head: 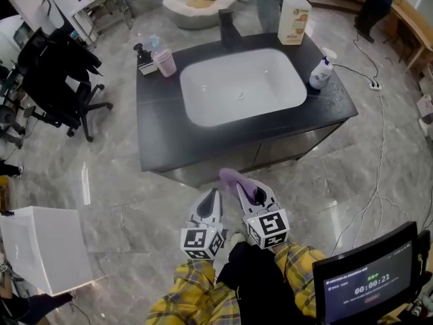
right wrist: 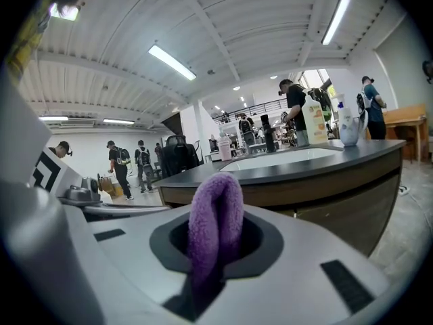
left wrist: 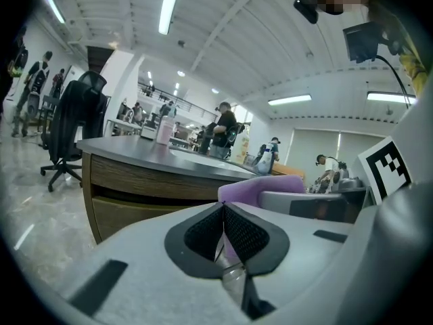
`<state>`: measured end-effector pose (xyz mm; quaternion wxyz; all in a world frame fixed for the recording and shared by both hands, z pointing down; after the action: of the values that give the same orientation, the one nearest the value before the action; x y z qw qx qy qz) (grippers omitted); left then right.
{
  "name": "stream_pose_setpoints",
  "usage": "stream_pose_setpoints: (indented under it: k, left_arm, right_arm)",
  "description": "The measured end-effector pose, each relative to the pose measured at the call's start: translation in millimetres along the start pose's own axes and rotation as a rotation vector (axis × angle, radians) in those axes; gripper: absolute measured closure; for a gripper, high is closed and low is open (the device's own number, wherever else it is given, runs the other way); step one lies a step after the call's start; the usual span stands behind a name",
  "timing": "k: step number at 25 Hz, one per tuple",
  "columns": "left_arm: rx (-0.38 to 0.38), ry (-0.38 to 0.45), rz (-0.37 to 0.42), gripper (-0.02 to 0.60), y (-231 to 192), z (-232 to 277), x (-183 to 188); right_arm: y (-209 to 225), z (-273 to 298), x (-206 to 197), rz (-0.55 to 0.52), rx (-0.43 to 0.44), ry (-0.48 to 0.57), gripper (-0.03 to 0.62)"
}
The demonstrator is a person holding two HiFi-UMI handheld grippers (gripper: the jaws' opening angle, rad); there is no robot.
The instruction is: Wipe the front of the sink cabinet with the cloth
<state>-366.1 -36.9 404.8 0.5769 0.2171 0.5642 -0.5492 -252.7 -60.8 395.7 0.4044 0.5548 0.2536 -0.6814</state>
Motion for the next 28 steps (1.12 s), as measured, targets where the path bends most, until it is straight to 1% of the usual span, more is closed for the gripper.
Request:
stream_pose_setpoints:
  k: [4,8,14,18,22,28]
  left_arm:
    - [-0.024,-0.001,0.015,0.574,-5,4,1]
    - [-0.027,-0.009,0.026,0.574,-13,10,0]
    - [-0.044,-0.021,0.03,0.574,-8,23,-6]
    - [-0.052,-0.034,0.036,0.574,4,37,-14]
    - [-0.052,-0.03,0.048,0.574,24,57,-24]
    - [-0.019,-0.004,0.042,0.574,55,84,-39]
  right_arm:
    - [2,7,-3,0.007,-0.026,0.011,0.549]
    - [4,11,-5,0.017,-0.045,0.022,0.549]
    - [18,12,-10,0.012,-0.054,0.028,0.549]
    - [36,7,-14,0.009,-0.055,0.033,0.549]
    - [62,1,-24,0.015,-0.041,0.034,0.549]
    - [108,-2,-39,0.008,-0.01,0.029,0.549]
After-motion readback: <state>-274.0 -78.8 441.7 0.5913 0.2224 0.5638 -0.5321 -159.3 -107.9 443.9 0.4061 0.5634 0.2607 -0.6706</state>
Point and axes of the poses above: the fingertips, and each gripper's own axes: z forward along the fingers, y to its right, x out of its top, the point moved 4 cm from there along -z, backward along the fingers, and after that the axes turned 6 degrees about -z, right-handed, at the moved point
